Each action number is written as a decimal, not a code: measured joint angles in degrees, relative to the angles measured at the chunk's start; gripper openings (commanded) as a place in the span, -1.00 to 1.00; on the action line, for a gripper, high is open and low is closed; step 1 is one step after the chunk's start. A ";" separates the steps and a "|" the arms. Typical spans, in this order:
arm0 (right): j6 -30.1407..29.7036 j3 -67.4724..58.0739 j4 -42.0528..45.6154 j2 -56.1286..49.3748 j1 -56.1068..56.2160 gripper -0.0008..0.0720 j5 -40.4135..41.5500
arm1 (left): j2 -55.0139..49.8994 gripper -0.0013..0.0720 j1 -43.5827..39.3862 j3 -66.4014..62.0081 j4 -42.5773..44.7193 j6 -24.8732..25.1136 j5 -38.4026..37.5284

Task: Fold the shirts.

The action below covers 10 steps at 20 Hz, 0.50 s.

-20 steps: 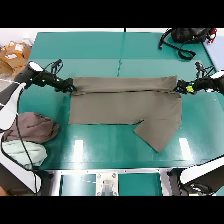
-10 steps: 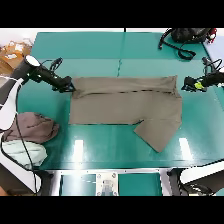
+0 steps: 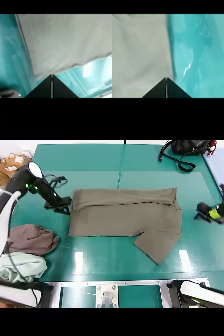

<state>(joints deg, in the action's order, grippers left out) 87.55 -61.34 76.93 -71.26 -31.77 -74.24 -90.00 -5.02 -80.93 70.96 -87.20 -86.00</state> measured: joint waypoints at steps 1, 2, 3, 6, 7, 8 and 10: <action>1.20 4.46 0.44 3.78 -0.94 -0.74 -0.09 | 3.48 -0.89 -1.36 4.24 0.70 -1.20 2.40; 2.29 8.55 0.81 7.02 -1.55 -0.31 -0.31 | 7.15 -0.81 -2.54 8.85 1.49 -2.58 4.96; 3.17 12.41 0.94 9.81 -1.90 -0.17 -0.48 | 10.34 -0.04 -3.45 12.94 2.25 -3.96 7.28; 5.31 22.67 0.15 15.32 -1.99 -0.04 0.28 | 18.40 0.63 -5.20 23.45 2.69 -8.85 12.70; 5.73 25.16 -0.68 16.20 -1.57 0.14 1.22 | 20.02 0.63 -5.42 26.08 2.71 -10.25 13.79; 6.01 27.45 -2.01 16.87 -0.85 0.20 2.43 | 21.24 0.63 -5.73 28.70 2.36 -11.52 15.02; 6.29 30.53 -4.11 17.68 1.01 0.20 5.44 | 22.75 0.63 -7.10 33.20 0.44 -13.44 18.64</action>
<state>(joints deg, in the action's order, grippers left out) 93.84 -30.81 72.82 -53.58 -30.76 -68.79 -67.24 -12.12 -47.72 71.40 -100.64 -67.35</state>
